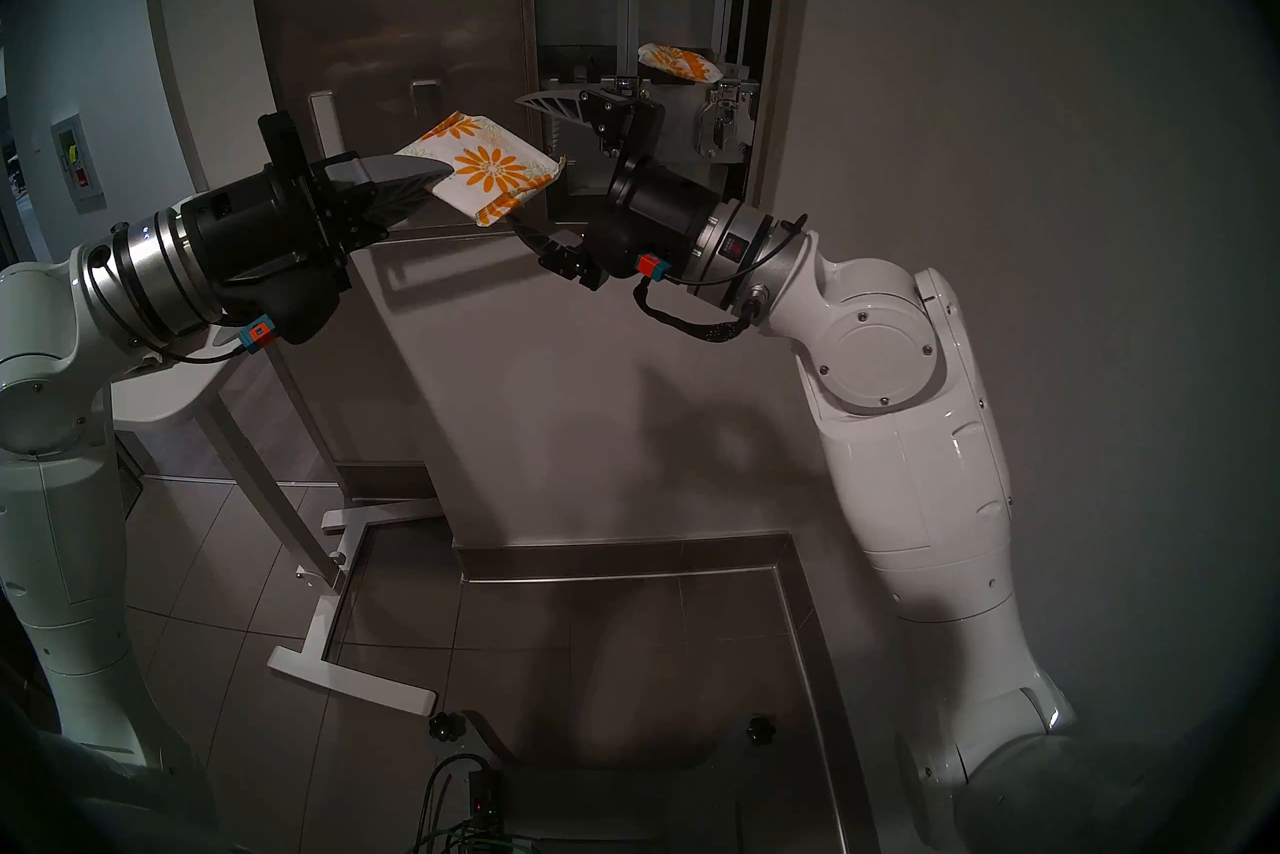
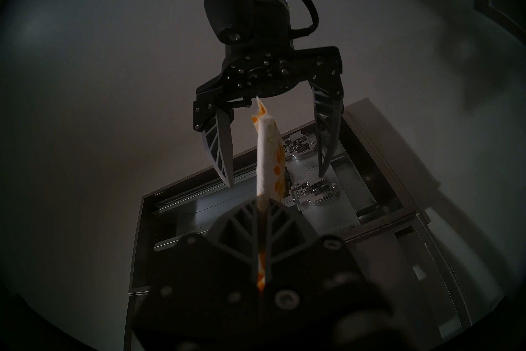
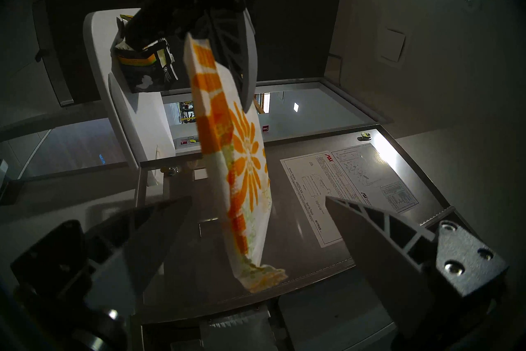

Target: Open the dispenser door, put the pads inside, close the door

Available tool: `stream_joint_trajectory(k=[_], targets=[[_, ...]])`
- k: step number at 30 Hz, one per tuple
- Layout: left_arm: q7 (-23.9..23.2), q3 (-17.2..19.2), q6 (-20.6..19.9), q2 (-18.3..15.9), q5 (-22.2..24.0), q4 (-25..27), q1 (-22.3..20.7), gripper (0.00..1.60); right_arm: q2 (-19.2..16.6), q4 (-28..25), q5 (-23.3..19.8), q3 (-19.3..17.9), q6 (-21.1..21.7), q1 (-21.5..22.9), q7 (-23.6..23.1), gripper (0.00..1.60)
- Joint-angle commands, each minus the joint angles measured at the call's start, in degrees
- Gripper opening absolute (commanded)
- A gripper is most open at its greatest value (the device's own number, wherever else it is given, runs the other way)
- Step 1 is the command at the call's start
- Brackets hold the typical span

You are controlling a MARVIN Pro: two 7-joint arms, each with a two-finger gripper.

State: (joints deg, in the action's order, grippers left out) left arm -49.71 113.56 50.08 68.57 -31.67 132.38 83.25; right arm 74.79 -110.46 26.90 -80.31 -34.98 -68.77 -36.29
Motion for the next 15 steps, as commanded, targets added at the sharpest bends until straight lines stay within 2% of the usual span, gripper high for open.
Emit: stream_joint_trajectory(k=[1, 15], targets=[[0.08, 0.05, 0.13, -0.15, -0.13, 0.14, -0.50, 0.00, 1.96, -0.48, 1.77, -0.44, -0.07, 1.74, 2.16, 1.60], [0.08, 0.04, 0.13, -0.15, -0.14, 0.13, -0.51, 0.00, 2.07, -2.55, 3.29, -1.77, 1.76, 0.63, 1.61, 1.60]])
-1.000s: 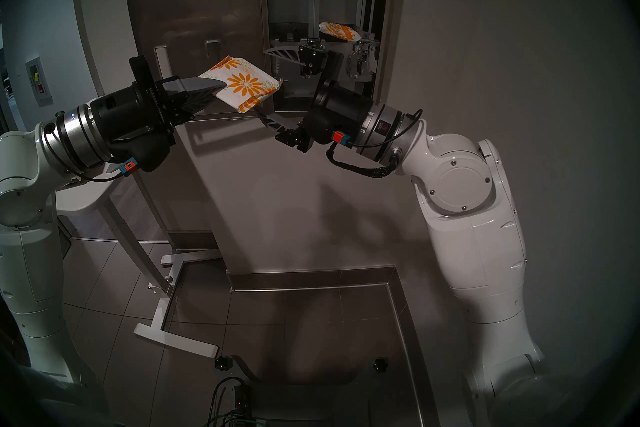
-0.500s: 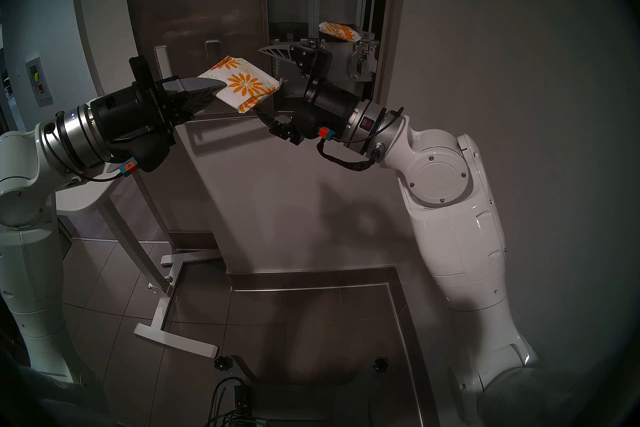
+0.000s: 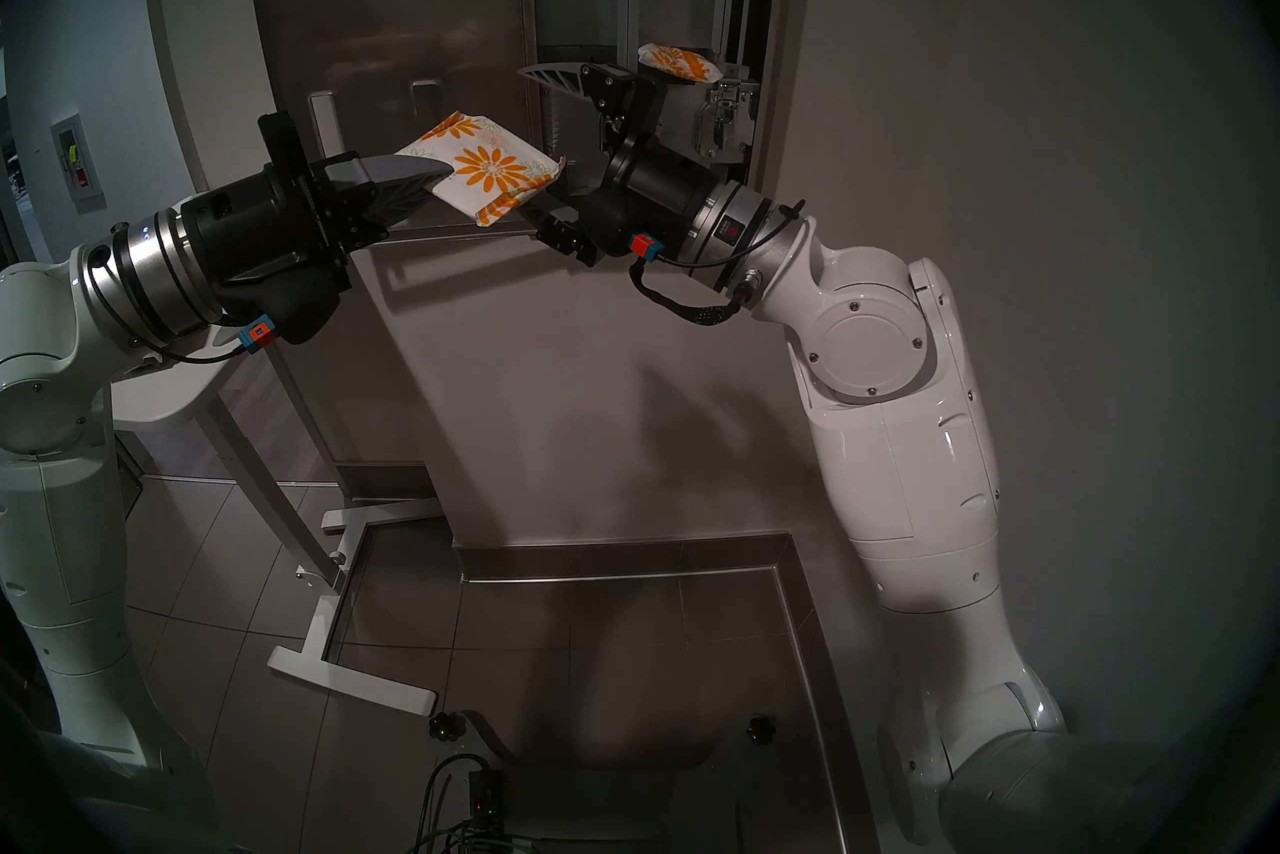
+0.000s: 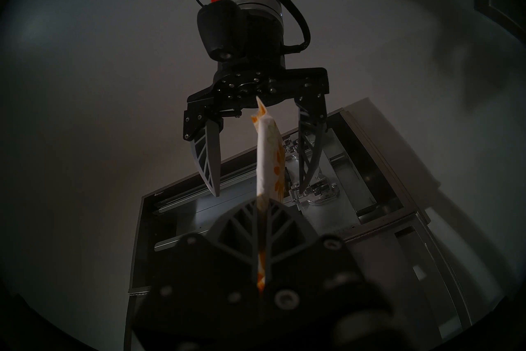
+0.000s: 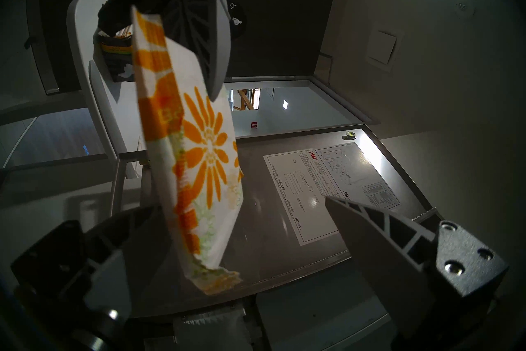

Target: Open the dispenser door, put the pads inside, close the door

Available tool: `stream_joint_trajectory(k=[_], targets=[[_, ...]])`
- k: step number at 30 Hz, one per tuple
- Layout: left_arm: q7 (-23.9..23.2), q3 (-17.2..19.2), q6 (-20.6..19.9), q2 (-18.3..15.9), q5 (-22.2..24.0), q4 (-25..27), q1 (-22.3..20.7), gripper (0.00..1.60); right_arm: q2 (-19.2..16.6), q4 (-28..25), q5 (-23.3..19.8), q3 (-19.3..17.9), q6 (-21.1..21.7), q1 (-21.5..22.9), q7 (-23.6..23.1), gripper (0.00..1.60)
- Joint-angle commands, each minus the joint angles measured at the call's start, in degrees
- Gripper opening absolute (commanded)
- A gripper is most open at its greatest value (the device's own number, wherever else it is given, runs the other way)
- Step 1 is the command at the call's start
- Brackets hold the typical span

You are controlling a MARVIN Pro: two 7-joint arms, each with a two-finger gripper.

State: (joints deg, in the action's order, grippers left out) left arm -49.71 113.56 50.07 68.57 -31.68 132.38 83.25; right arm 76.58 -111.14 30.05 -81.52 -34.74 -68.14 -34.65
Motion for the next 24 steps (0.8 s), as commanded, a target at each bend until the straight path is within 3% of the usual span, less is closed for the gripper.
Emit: stream_joint_trajectory(k=[1, 15, 24], targets=[[0.08, 0.04, 0.14, -0.14, -0.14, 0.13, -0.51, 0.00, 0.22, -2.16, 0.09, -0.59, 1.67, -0.17, -0.17, 1.60], [0.08, 0.04, 0.13, -0.15, -0.14, 0.14, -0.50, 0.00, -1.72, -7.21, -1.04, -0.86, 2.56, -4.59, -3.58, 1.60], [0.08, 0.04, 0.13, -0.15, -0.14, 0.14, -0.50, 0.00, -1.56, -9.01, -0.07, -1.66, 2.15, -5.19, -3.86, 1.60]])
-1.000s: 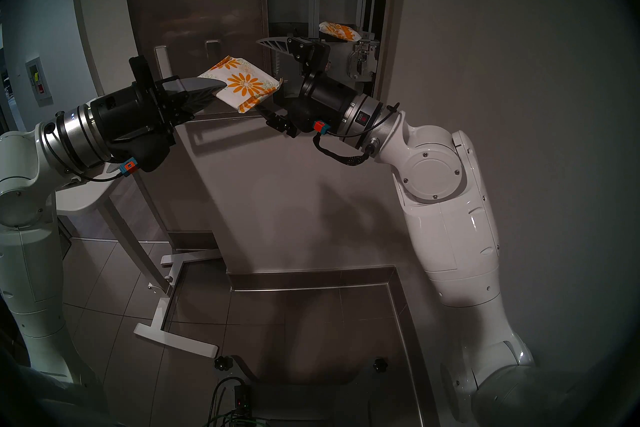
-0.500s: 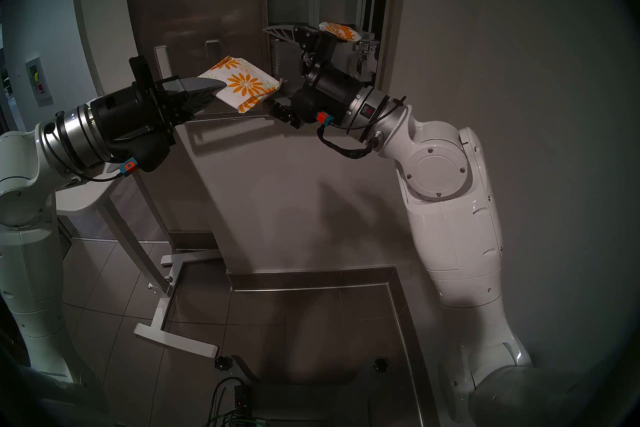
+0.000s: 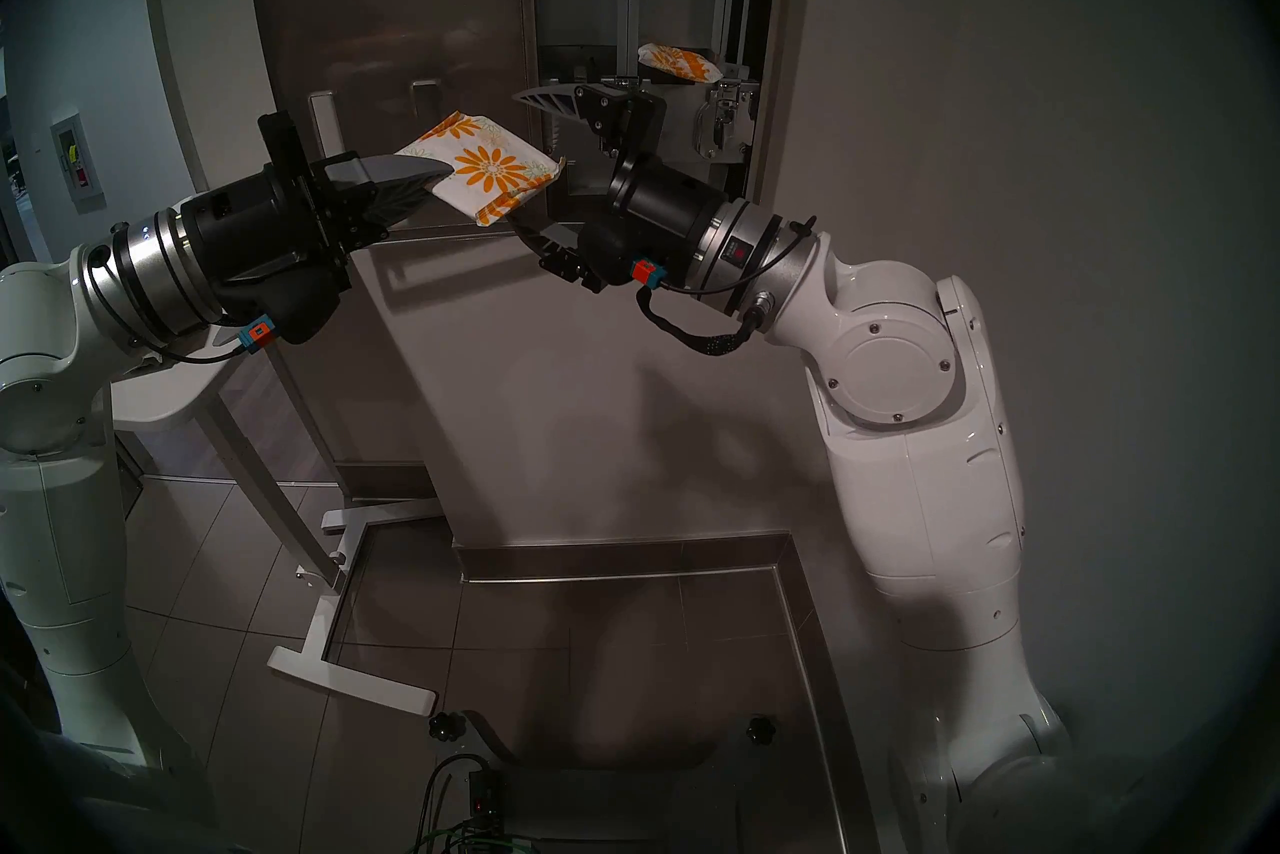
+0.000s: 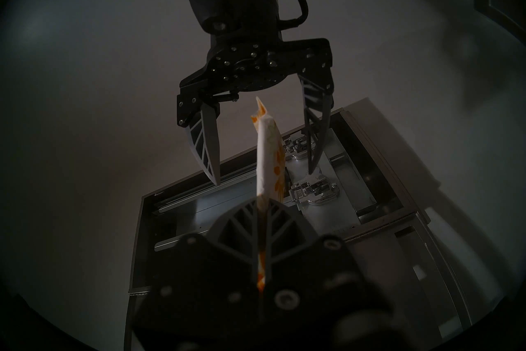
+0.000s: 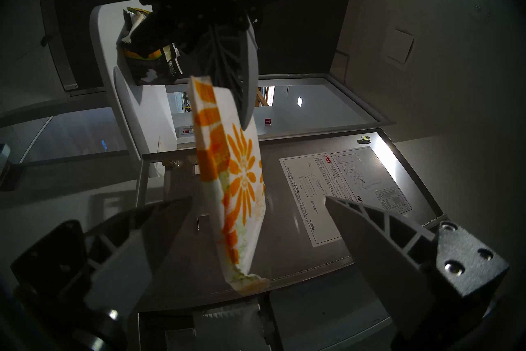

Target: Open the dispenser door, put the pads inside, close the door

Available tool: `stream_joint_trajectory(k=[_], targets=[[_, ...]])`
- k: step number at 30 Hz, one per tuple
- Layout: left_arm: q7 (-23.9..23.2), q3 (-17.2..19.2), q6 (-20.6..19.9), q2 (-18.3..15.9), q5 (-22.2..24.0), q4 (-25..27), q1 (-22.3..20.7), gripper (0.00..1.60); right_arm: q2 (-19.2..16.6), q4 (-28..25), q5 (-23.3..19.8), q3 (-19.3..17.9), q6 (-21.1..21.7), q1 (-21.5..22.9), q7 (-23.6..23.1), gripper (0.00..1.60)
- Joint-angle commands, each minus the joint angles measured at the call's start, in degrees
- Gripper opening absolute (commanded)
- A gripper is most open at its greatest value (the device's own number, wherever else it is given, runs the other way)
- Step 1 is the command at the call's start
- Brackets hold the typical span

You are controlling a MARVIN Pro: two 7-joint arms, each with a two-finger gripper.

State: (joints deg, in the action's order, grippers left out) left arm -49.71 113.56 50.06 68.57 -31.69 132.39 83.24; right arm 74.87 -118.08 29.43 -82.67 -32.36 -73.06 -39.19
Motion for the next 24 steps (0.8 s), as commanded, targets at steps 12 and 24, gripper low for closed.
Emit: stream_joint_trajectory(k=[12, 24], targets=[[0.09, 0.04, 0.14, -0.14, -0.13, 0.13, -0.50, 0.00, 0.36, -2.94, 1.33, -0.62, -0.50, -0.81, 0.85, 1.60], [0.09, 0.04, 0.14, -0.14, -0.14, 0.13, -0.50, 0.00, 1.27, -2.53, 2.31, -0.19, -1.26, -0.75, 0.73, 1.36]])
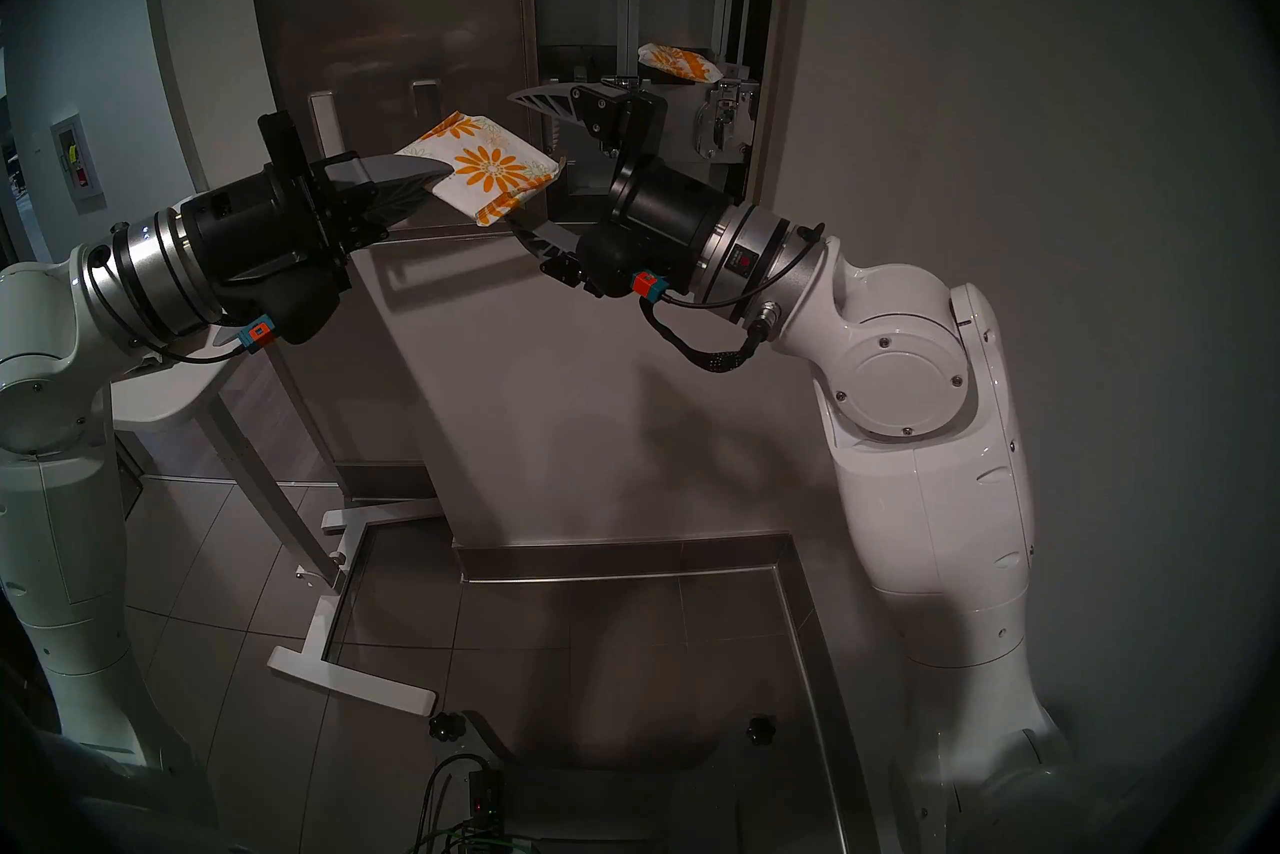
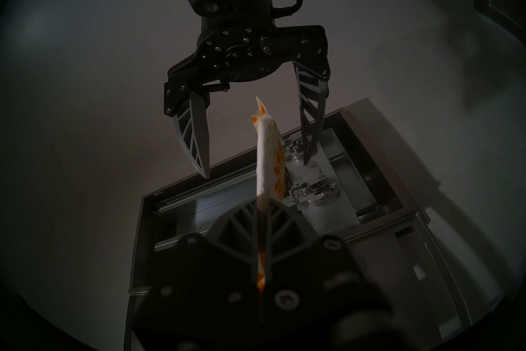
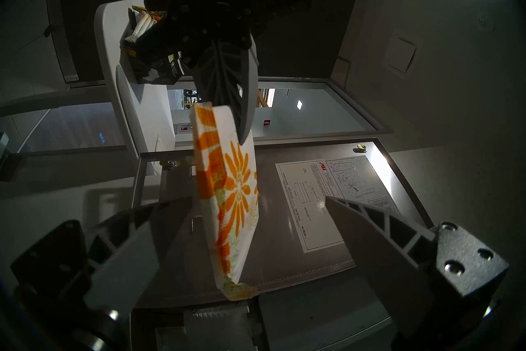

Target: Open the dispenser door, put the pads inside, close the door

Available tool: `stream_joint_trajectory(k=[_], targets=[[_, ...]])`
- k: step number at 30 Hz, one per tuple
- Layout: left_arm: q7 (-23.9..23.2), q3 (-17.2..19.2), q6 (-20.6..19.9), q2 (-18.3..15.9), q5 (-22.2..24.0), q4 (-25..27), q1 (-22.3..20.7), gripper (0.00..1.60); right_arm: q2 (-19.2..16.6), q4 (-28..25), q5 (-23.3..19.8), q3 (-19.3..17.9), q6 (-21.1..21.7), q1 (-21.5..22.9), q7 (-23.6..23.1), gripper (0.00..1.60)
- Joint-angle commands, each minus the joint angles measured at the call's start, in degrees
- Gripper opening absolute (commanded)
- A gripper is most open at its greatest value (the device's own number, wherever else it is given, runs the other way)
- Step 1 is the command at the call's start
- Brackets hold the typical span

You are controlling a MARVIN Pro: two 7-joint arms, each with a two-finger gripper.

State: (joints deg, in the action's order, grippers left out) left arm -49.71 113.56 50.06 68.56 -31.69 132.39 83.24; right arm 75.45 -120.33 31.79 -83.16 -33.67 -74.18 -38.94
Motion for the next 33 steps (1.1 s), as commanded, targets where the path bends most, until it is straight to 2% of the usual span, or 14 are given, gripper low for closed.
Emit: stream_joint_trajectory(k=[1, 3, 4, 5, 12, 18, 20, 21, 23, 33], targets=[[0.09, 0.04, 0.14, -0.14, -0.13, 0.13, -0.50, 0.00, 0.76, -0.25, 0.02, 0.32, -0.04, 0.37, 0.48, 1.24], [0.09, 0.04, 0.14, -0.14, -0.13, 0.13, -0.50, 0.00, 0.85, -0.20, 0.13, 0.34, -0.14, 0.37, 0.46, 1.02], [0.09, 0.04, 0.14, -0.14, -0.13, 0.13, -0.50, 0.00, 0.85, -0.20, 0.13, 0.34, -0.14, 0.37, 0.46, 1.02], [0.09, 0.04, 0.14, -0.14, -0.13, 0.13, -0.50, 0.00, 0.96, -0.17, 0.22, 0.34, -0.18, 0.39, 0.37, 0.80], [0.11, 0.04, 0.14, -0.15, -0.14, 0.13, -0.50, 0.00, 1.23, 0.07, 0.38, 0.30, -0.22, 0.25, 0.22, 0.60], [0.12, 0.03, 0.13, -0.16, -0.15, 0.13, -0.49, 0.00, 1.31, 0.33, 0.53, 0.37, -0.33, 0.31, 0.04, 0.50], [0.13, 0.03, 0.13, -0.17, -0.15, 0.13, -0.49, 0.00, 1.31, 0.45, 0.56, 0.39, -0.48, 0.33, 0.02, 0.39], [0.13, 0.03, 0.13, -0.17, -0.15, 0.13, -0.49, 0.00, 1.31, 0.48, 0.58, 0.39, -0.52, 0.34, 0.02, 0.16], [0.13, 0.03, 0.13, -0.17, -0.15, 0.13, -0.49, 0.00, 1.28, 0.57, 0.63, 0.34, -0.63, 0.29, 0.03, 0.00], [0.14, 0.03, 0.11, -0.19, -0.15, 0.13, -0.48, 0.00, 1.33, 0.49, 0.71, -0.36, -0.42, -0.63, 0.20, 0.00]])
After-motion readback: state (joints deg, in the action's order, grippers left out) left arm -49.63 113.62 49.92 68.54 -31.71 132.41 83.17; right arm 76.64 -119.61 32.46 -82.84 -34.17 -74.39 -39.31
